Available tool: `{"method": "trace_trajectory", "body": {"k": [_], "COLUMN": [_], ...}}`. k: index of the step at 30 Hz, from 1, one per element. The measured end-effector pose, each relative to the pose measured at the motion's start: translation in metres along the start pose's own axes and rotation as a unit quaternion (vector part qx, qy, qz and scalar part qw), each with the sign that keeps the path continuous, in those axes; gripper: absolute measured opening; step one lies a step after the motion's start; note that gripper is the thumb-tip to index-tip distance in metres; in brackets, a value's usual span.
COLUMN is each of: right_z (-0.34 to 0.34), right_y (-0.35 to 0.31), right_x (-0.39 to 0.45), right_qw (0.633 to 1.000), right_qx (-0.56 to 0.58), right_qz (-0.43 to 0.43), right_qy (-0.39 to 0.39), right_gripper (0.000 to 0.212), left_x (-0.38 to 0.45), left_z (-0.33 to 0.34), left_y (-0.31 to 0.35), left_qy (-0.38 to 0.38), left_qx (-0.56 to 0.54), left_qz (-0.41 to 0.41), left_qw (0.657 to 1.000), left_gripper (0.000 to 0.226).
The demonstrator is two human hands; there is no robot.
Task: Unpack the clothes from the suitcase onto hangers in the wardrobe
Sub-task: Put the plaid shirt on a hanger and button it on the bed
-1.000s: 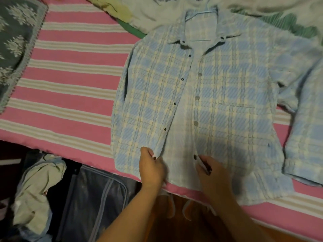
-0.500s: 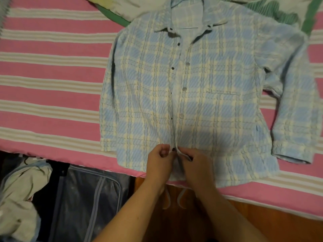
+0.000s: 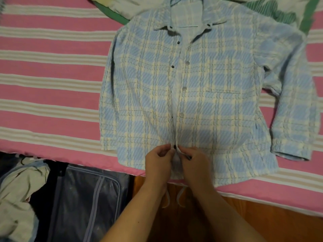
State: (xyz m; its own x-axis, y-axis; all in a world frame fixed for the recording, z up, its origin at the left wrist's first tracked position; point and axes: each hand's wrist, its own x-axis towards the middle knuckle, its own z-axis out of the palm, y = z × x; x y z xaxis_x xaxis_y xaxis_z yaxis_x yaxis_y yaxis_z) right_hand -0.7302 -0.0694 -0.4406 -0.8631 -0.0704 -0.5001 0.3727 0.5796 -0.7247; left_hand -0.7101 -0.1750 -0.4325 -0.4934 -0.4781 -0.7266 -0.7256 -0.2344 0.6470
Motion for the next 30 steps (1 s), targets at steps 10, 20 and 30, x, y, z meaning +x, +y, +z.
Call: {"method": "trace_trajectory", "body": {"k": [10,20,30], "right_z": [-0.005,-0.001,-0.007], "right_y": [-0.004,-0.016,-0.006], "right_x": [0.004,-0.007,0.014], "right_qw": [0.999,0.985,0.91], "right_qx": [-0.034,-0.135,-0.304], "right_qz": [-0.022,-0.105,0.03], "right_qy": [-0.026,0.031,-0.28], "right_gripper": [0.022,0.017,0.024], "left_x": [0.001,-0.006,0.03], "left_z": [-0.006,0.001,-0.017], "left_y": [0.006,0.008,0.029], "left_qy": [-0.007,0.051,-0.108], "left_qx": [0.088,0.161,0.551], "left_qz": [0.06,0.115,0.146], "left_qw": [0.994,0.979,0.815], "left_gripper": [0.026,0.018,0.027]}}
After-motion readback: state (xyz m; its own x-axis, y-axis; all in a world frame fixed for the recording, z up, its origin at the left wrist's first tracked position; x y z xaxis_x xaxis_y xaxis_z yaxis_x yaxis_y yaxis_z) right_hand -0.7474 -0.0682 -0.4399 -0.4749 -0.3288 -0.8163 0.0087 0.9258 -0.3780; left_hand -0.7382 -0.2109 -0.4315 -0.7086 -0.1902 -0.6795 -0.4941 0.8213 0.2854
